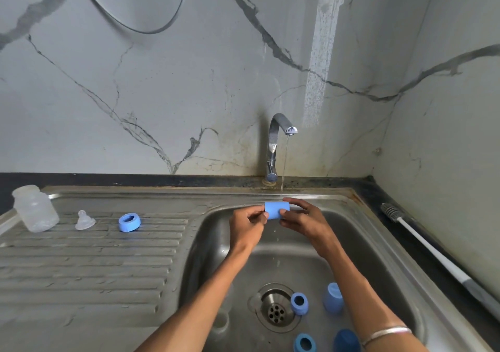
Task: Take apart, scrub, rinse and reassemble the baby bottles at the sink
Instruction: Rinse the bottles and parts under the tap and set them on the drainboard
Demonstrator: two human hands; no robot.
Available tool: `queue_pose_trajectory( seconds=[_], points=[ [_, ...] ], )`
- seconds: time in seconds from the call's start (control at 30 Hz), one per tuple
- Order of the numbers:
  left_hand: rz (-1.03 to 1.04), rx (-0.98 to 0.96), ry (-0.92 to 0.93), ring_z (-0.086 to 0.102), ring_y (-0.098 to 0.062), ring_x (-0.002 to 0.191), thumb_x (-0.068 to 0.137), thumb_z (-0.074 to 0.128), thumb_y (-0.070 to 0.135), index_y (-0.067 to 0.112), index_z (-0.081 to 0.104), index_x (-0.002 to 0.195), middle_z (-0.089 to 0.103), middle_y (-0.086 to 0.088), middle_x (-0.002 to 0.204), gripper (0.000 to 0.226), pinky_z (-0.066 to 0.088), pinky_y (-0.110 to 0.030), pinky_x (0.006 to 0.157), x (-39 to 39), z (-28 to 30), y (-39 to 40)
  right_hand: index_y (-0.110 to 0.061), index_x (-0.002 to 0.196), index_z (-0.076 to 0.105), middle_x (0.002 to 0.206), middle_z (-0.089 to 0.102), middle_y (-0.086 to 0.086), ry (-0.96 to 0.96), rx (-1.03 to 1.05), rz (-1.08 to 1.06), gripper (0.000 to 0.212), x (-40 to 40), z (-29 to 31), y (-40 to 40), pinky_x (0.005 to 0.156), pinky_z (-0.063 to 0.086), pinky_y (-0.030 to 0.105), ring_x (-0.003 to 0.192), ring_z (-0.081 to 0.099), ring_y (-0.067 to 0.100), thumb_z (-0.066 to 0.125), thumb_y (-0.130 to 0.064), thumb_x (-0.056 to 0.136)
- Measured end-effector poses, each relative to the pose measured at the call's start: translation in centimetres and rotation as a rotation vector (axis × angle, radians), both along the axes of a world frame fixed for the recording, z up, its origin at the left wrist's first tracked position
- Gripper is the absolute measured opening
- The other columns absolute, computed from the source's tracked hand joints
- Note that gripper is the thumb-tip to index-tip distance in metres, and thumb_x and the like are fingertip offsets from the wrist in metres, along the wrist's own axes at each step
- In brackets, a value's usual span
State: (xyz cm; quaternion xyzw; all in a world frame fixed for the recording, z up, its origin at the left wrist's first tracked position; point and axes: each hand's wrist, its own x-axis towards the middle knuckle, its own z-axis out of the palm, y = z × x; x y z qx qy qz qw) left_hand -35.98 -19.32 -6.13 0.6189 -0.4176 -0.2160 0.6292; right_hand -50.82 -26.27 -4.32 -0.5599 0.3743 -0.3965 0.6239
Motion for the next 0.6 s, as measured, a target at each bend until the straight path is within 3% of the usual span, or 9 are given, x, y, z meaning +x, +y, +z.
queue_pose_trajectory(
  seconds=[0.1, 0.23, 0.33, 0.43, 0.53, 0.6],
  points=[
    [-0.003, 0.011, 0.001, 0.066, -0.008, 0.072, 0.086, 0.071, 0.005, 0.012, 0.079, 0.099, 0.075, 0.0, 0.08, 0.017, 0.058, -0.037, 0.083, -0.1, 0.2, 0.1, -0.014, 0.113, 0.069, 0.101, 0.072, 0.014, 0.064, -0.073, -0.081, 0.032, 0.2, 0.0, 0.3, 0.079, 0.061, 0.034, 0.084, 0.075, 0.025, 0.079, -0.024, 0.085],
    [0.006, 0.044, 0.133, 0.065, -0.016, 0.066, 0.087, 0.069, 0.001, 0.025, 0.074, 0.076, 0.072, -0.002, 0.068, 0.027, 0.058, -0.038, 0.077, -0.2, 0.3, 0.1, -0.013, 0.12, 0.066, 0.096, 0.074, 0.01, 0.08, -0.097, -0.07, 0.035, 1.2, 0.0, 0.3, 0.074, 0.06, 0.029, 0.078, 0.072, 0.018, 0.076, -0.022, 0.088],
    [0.042, 0.081, 0.371, 0.067, -0.02, 0.066, 0.089, 0.067, -0.003, 0.006, 0.075, 0.091, 0.072, -0.007, 0.072, 0.012, 0.06, -0.034, 0.074, 0.1, 0.2, -0.2, -0.019, 0.121, 0.063, 0.101, 0.07, 0.011, 0.102, -0.142, -0.038, 0.034, 1.7, 0.3, 0.6, 0.07, 0.058, 0.026, 0.087, 0.068, 0.018, 0.073, -0.012, 0.089],
    [-0.033, 0.142, 0.666, 0.067, -0.024, 0.072, 0.094, 0.061, -0.004, -0.005, 0.067, 0.104, 0.07, -0.019, 0.084, 0.012, 0.059, -0.021, 0.061, 0.1, 0.3, 0.1, -0.021, 0.115, 0.065, 0.108, 0.069, 0.007, 0.161, -0.226, -0.056, 0.032, 2.0, 0.1, 0.6, 0.073, 0.059, 0.027, 0.096, 0.067, 0.018, 0.074, -0.009, 0.087],
    [-0.106, 0.166, 0.751, 0.07, -0.023, 0.075, 0.096, 0.057, -0.003, -0.006, 0.064, 0.106, 0.071, -0.018, 0.086, 0.013, 0.059, -0.022, 0.06, -0.2, 0.4, 0.5, -0.017, 0.115, 0.065, 0.11, 0.07, 0.002, 0.192, -0.244, -0.068, 0.035, 2.2, -0.1, 0.4, 0.09, 0.058, 0.033, 0.102, 0.067, 0.016, 0.078, -0.012, 0.083],
    [-0.123, 0.148, 0.75, 0.071, -0.023, 0.077, 0.095, 0.058, -0.004, -0.002, 0.064, 0.109, 0.073, -0.019, 0.091, 0.016, 0.059, -0.023, 0.062, -0.4, 0.5, 0.5, -0.014, 0.115, 0.063, 0.108, 0.07, 0.001, 0.173, -0.214, -0.092, 0.037, 2.1, -0.1, 0.2, 0.09, 0.057, 0.031, 0.102, 0.067, 0.016, 0.079, -0.013, 0.082]
  ],
)
